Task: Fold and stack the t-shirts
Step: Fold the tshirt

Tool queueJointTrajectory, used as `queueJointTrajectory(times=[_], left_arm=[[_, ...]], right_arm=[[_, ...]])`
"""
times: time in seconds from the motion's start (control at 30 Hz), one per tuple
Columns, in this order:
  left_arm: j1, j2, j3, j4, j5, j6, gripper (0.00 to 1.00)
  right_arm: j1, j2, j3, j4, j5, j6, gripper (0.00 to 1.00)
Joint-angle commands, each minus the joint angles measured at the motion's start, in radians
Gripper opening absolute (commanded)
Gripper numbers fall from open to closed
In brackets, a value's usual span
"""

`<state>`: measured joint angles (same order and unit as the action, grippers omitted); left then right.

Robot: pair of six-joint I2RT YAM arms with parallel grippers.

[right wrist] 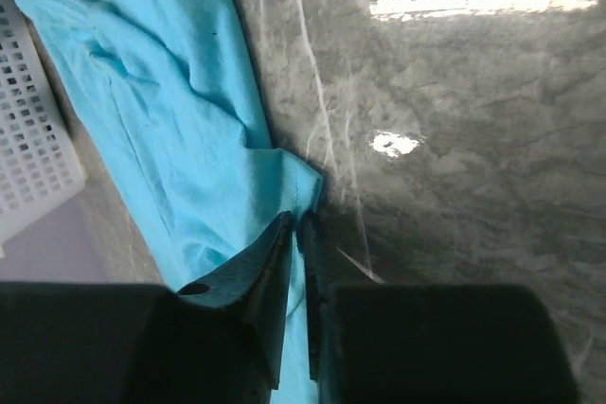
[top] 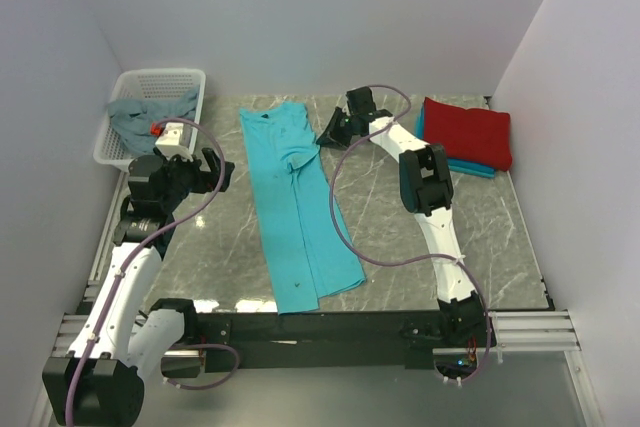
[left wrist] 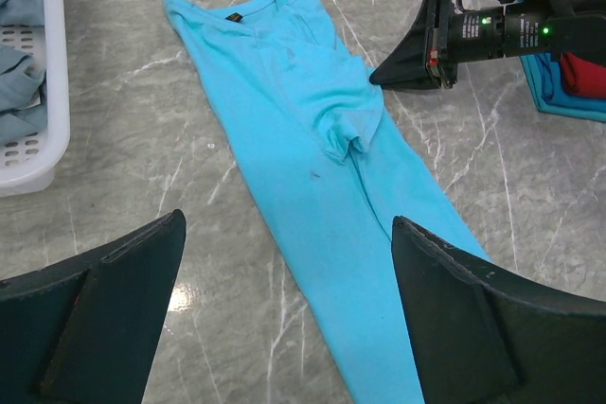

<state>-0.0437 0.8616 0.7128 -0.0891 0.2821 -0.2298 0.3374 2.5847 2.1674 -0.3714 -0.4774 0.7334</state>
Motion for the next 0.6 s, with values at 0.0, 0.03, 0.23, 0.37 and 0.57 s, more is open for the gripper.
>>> queueJointTrajectory(times=[0.0, 0.03, 0.23, 0.37, 0.57], left_arm=[[0.001, -0.004, 0.022, 0.02, 0.008, 0.02, 0.95], [0.001, -0.003, 0.022, 0.02, 0.008, 0.018, 0.95], [0.001, -0.004, 0.022, 0.02, 0.011, 0.021, 0.95], [0.001, -0.004, 0.022, 0.019, 0.009, 0.026, 0.95], [0.001, -0.006, 0.02, 0.019, 0.015, 0.026, 0.95]], right_arm=[[-0.001, -0.015, 0.048, 0.002, 0.051, -0.035, 0.16], [-0.001, -0.015, 0.058, -0.001, 0.059, -0.043, 0.14], [-0.001, -0.049, 0.057, 0.003, 0.085, -0.086, 0.07], [0.0, -0.075, 0.055, 0.0, 0.083, -0.107, 0.05], [0.006, -0.124, 0.023, 0.021, 0.079, -0.129, 0.05]])
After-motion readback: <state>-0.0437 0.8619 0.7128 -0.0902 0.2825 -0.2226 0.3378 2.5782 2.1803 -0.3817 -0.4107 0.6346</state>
